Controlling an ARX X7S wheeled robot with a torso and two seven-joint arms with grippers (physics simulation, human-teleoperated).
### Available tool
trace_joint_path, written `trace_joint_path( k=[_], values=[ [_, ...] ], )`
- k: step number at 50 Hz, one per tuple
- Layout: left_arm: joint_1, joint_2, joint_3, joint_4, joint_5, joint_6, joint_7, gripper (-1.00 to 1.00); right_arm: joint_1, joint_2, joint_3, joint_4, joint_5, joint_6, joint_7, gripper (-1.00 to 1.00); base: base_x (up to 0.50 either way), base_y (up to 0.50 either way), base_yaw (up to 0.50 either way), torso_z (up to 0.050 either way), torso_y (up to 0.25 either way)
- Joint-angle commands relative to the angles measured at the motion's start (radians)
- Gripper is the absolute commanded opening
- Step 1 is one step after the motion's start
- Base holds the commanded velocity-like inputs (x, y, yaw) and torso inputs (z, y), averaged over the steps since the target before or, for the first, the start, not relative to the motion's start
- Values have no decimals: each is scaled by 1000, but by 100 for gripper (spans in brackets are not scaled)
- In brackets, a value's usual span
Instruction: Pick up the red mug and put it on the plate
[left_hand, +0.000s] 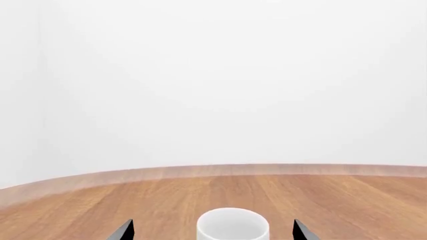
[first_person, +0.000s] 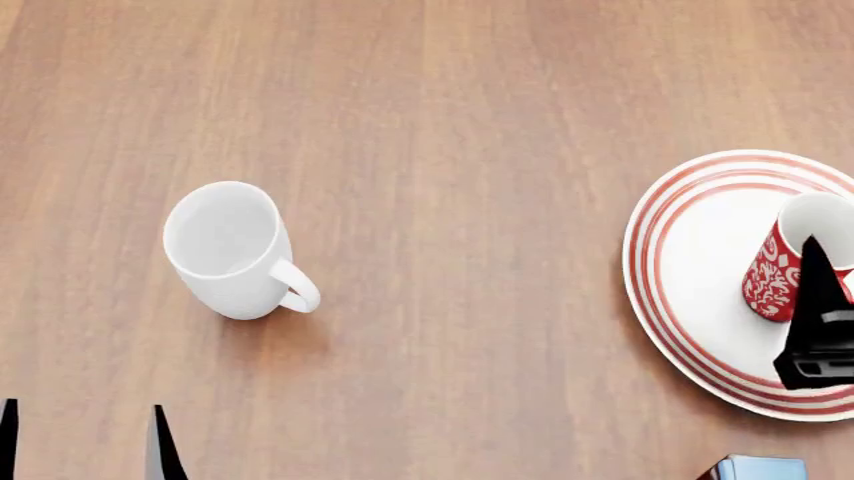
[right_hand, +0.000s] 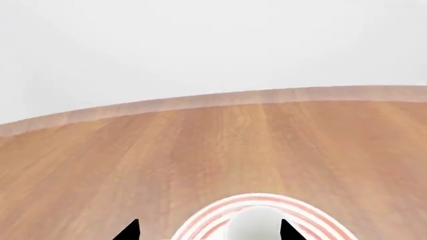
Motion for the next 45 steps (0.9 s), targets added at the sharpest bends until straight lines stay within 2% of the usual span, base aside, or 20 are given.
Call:
trace_joint_path(
  k=[1, 20, 45],
  values=[
    [-1, 1, -2, -4, 2, 7, 0, 100, -34, -16, 5, -151, 47, 39, -27, 100, 0, 0, 0, 0, 0],
    [-1, 2, -2, -4, 4, 7, -1, 100, -83, -40, 23, -490, 167, 165, -19, 100, 0, 0, 0, 0, 0],
    [-2, 2, -3, -7, 7, 12, -3, 100, -119, -37, 68, -727, 309, 262, -15, 100, 0, 0, 0, 0, 0]
  ],
)
